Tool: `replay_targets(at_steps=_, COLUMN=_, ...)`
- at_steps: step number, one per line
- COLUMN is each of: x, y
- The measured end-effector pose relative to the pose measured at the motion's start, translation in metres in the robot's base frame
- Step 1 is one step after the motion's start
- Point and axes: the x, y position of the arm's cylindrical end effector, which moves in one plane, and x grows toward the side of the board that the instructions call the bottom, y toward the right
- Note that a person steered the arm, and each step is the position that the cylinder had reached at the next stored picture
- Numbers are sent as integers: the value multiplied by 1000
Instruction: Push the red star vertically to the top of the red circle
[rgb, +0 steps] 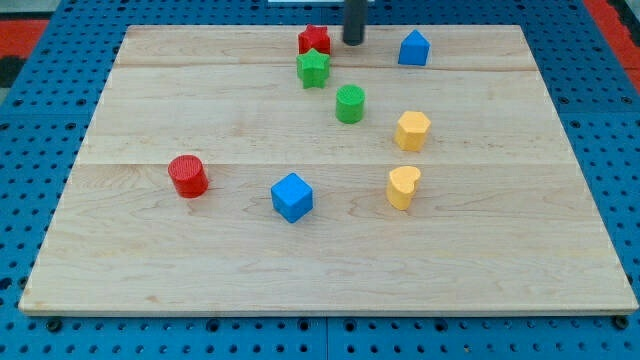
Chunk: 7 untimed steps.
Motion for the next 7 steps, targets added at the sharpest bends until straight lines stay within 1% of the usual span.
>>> replay_targets(at_steps=1, x=0, y=-46)
replay_targets(at_steps=2, x=14, y=-86)
replay_targets(at_steps=3, x=15, y=-107)
replay_targets(at_steps=4, x=15, y=-107)
replay_targets(at_steps=6, x=0, y=-159)
replay_targets(at_steps=7, x=30, y=-138)
